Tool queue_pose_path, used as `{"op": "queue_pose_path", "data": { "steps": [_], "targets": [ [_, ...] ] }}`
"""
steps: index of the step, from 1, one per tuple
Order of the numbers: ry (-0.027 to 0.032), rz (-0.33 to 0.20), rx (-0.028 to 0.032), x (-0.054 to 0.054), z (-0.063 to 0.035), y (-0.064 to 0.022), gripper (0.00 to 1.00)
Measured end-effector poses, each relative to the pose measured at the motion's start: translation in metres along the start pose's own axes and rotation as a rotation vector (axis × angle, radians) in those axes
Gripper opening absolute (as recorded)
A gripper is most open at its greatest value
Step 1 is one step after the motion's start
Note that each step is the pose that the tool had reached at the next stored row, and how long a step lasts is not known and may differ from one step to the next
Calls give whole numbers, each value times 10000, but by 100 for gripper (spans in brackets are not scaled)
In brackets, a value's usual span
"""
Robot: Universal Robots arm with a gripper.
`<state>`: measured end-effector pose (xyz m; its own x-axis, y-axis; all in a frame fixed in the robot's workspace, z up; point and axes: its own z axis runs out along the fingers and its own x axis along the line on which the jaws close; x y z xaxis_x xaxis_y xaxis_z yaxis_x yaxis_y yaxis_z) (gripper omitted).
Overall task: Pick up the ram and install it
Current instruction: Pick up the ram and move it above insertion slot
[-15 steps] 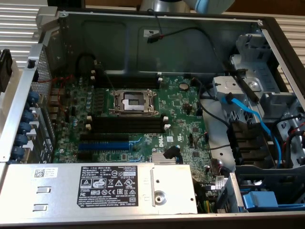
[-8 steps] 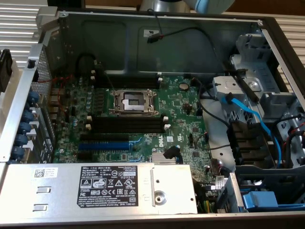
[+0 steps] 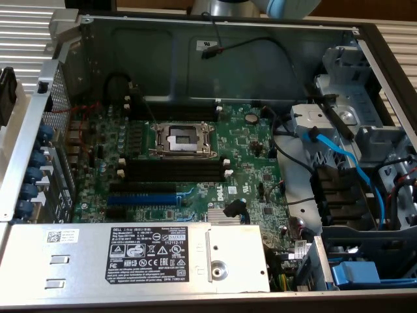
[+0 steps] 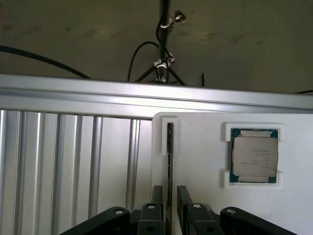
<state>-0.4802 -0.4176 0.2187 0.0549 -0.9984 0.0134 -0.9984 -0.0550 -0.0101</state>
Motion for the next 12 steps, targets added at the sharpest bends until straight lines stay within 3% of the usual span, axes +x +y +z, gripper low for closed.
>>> {"op": "queue_pose_path", "data": {
  "steps": [12],
  "targets": [
    [55, -223, 16, -7, 89, -27, 26]
  ]
}}
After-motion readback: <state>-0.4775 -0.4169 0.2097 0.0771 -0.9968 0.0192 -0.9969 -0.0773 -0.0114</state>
